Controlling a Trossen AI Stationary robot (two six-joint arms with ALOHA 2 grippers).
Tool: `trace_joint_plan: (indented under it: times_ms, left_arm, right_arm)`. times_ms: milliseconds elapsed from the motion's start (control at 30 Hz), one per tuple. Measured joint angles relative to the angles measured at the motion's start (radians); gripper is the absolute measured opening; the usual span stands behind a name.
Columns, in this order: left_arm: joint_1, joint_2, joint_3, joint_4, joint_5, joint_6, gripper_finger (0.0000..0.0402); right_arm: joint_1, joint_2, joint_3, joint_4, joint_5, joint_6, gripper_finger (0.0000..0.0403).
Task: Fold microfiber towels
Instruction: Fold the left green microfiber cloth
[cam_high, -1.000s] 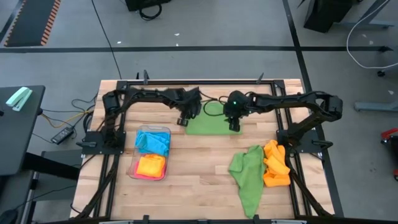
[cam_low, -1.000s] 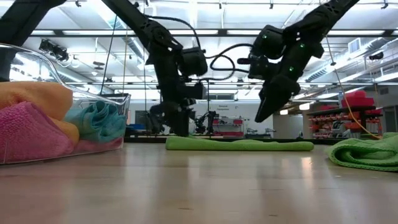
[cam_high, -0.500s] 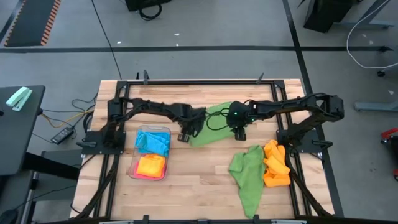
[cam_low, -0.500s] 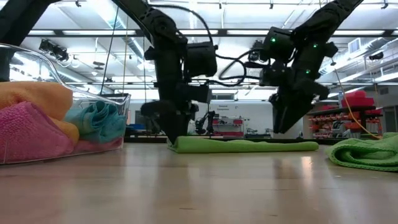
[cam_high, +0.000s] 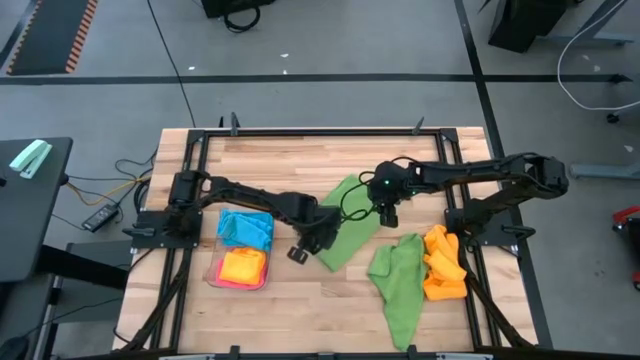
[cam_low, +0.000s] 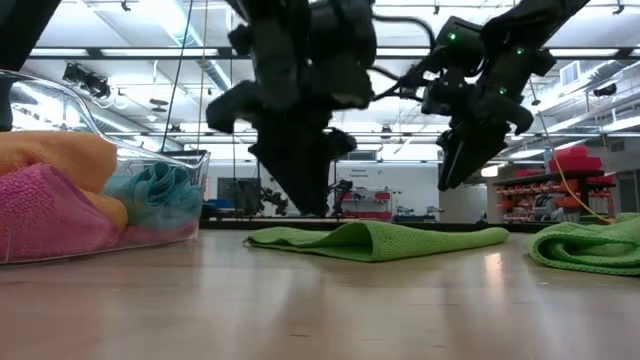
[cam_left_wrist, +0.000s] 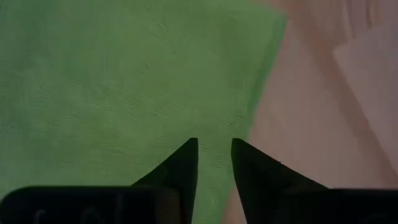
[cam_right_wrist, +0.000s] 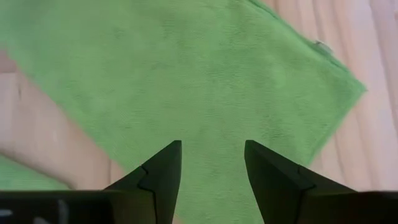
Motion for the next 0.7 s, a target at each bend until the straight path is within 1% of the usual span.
trace_joint_plan:
  times_ms: [133, 267, 333, 433, 533, 600, 700]
  left_arm:
    - [0.0, -0.01, 0.053, -0.156, -0.07, -0.001, 0.0104]
    - [-0.003, -0.01, 0.054, -0.187, -0.09, -0.024, 0.0105]
    - [-0.016, -0.01, 0.032, -0.173, -0.124, -0.023, 0.0113]
    - [-0.05, -0.008, -0.007, -0.187, -0.243, -0.021, 0.0138]
    - [-0.087, -0.008, -0.039, -0.182, -0.35, -0.028, 0.0172]
    - [-0.107, -0.008, -0.064, -0.166, -0.4, -0.032, 0.0194]
    - [-0.125, -0.008, -0.106, -0.112, -0.442, -0.028, 0.0217]
  right_arm:
    - [0.043, 0.0, 0.0, 0.0, 0.001, 0.034, 0.0184]
    - [0.091, 0.0, 0.0, 0.019, 0.015, 0.078, 0.0184]
    - [0.121, 0.0, 0.0, 0.038, 0.027, 0.102, 0.0184]
    - [0.171, 0.0, -0.002, 0.057, 0.061, 0.127, 0.0184]
    - [0.218, 0.0, -0.003, 0.062, 0.118, 0.133, 0.0184]
    - [0.24, 0.0, -0.003, 0.069, 0.159, 0.133, 0.0184]
    - [0.254, 0.0, -0.003, 0.087, 0.194, 0.133, 0.0184]
